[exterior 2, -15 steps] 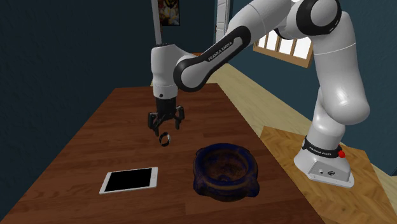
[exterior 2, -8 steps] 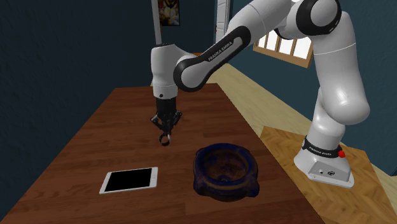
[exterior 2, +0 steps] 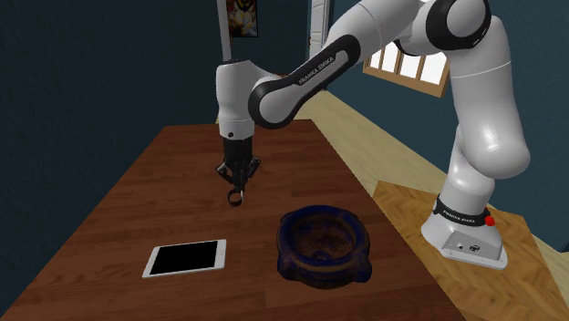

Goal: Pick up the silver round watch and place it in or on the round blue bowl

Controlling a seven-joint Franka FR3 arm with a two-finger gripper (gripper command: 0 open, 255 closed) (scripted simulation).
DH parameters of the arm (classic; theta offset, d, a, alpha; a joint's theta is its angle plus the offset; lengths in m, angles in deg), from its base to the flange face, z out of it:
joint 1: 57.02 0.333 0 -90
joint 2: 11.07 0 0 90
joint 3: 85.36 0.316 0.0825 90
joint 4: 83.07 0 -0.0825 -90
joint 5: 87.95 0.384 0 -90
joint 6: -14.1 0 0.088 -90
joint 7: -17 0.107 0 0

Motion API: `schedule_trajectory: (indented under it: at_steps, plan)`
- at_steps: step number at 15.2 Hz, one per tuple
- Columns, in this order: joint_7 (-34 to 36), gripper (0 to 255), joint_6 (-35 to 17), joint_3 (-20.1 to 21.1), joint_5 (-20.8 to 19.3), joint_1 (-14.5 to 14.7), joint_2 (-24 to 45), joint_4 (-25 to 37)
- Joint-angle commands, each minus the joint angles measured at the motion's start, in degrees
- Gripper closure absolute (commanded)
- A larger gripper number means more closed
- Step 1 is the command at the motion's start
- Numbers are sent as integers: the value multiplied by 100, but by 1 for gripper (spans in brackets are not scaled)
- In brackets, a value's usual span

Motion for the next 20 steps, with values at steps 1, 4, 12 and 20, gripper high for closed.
schedule_trajectory:
  at_steps: [1,4,12,20]
  plan:
    - [-19,255,113,16,33,-11,-64,54]
    - [-50,255,305,42,87,-27,-166,150]
    - [-120,255,834,95,209,-57,-395,470]
    - [-169,255,1390,131,295,-65,-552,882]
